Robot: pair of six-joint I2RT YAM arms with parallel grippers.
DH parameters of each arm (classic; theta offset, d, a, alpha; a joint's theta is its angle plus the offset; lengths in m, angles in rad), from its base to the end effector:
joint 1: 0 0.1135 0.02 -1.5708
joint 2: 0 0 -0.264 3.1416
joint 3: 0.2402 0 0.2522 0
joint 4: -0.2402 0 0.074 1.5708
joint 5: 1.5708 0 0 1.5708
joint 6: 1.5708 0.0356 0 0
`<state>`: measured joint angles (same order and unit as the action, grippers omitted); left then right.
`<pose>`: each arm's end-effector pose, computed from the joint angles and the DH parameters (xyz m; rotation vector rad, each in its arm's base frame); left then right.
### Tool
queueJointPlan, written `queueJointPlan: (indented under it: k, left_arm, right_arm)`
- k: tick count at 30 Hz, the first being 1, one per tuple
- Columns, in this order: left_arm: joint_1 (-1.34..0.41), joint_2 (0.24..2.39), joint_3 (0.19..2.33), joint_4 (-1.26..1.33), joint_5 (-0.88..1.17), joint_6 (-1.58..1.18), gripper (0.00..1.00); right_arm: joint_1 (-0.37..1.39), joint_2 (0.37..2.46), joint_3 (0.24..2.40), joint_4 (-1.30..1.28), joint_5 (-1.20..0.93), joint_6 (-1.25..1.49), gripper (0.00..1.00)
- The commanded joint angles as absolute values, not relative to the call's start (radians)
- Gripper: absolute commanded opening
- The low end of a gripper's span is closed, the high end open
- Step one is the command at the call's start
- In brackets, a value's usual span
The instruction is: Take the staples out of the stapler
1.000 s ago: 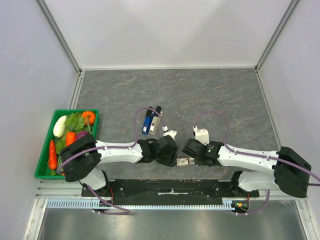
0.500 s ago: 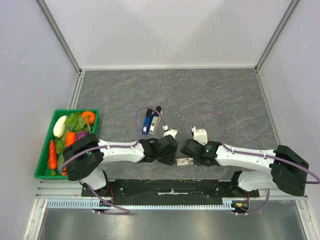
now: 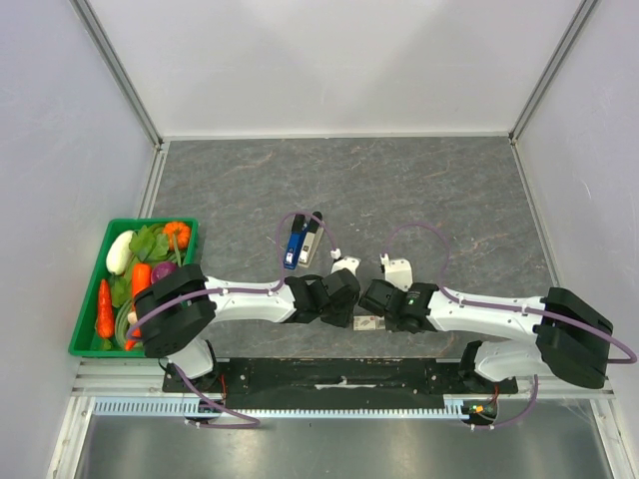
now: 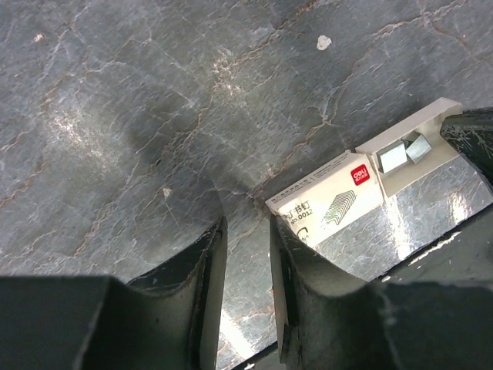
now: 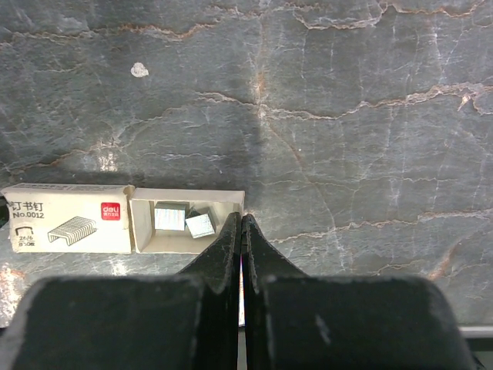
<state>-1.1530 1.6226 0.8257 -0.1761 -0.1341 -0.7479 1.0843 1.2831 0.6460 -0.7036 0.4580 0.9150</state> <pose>0.1298 -0.2808 0.1536 0.4764 2.5903 -0.5574 0.1083 0.1711 0.1660 -0.1520 2.6304 -0.0758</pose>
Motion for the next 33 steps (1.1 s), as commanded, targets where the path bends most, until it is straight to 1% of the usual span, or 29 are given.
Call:
queueJointPlan:
  k: [1,33]
  left_arm:
    - [-1.170,1.671,0.813,-0.232,-0.161,-0.764,0.35]
    - [-1.201,1.672,0.807,-0.233,-0.169,-0.782,0.31]
  right_arm:
    - [1.095,1.299,0.681,-0.698,0.509,0.939,0.00]
    - [1.112,1.309,0.696,-0.650,0.495,0.999,0.00]
